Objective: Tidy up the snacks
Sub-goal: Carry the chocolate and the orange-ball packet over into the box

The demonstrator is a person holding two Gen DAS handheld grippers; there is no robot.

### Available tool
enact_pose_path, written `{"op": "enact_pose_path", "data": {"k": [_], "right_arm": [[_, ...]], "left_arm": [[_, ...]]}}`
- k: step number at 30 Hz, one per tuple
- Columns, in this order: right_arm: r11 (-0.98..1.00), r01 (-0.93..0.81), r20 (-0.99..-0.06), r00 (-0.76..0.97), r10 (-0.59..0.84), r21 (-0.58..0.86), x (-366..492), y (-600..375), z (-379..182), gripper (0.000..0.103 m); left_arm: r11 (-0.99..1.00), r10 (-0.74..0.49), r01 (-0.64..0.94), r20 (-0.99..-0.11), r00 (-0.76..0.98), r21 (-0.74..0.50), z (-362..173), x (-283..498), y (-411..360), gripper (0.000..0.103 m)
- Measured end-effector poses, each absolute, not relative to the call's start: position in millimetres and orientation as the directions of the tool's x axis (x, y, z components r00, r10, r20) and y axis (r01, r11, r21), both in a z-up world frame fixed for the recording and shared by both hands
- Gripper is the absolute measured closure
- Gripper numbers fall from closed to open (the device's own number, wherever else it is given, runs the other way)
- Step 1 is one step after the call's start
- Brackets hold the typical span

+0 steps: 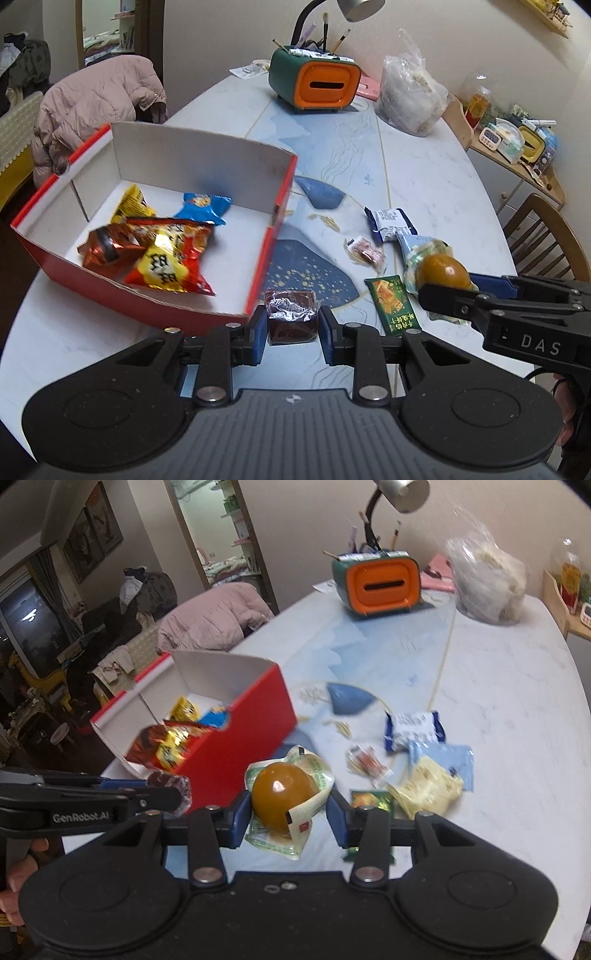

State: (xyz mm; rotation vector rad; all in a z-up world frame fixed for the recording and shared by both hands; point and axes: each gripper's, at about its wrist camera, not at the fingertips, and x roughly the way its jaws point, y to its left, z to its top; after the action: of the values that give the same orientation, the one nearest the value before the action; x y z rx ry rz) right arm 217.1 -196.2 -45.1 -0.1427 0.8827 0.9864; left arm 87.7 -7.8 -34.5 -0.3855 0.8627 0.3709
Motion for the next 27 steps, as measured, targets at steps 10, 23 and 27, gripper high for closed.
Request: {"op": "enact_pose_path", "data": {"k": [10, 23, 27], "right_arm": [[0.560, -0.792, -0.679, 0.272, 0.682, 0.245, 189.9, -137.2, -23.4, 0.060], [0.585, -0.781, -0.681, 0.308, 0.665, 0.217, 176.7, -58.6, -16.9, 0.060], [0.597, -0.776, -0.694, 0.318, 0.646, 0.201, 176.4, -38.7, -22.8, 0.060]], "left_arm": [[0.879, 0.191, -0.453, -0.759, 0.623, -0.150, -7.8, 66.4, 45.3, 0.075], [0.887, 0.235, -0.452, -0.750, 0.618, -0.094, 4.6, 61.6, 127.1, 0.075], [0.892, 0.256, -0.448, -0.755, 0.604, -0.056, 1.7, 68.2, 146.2, 0.075]]}}
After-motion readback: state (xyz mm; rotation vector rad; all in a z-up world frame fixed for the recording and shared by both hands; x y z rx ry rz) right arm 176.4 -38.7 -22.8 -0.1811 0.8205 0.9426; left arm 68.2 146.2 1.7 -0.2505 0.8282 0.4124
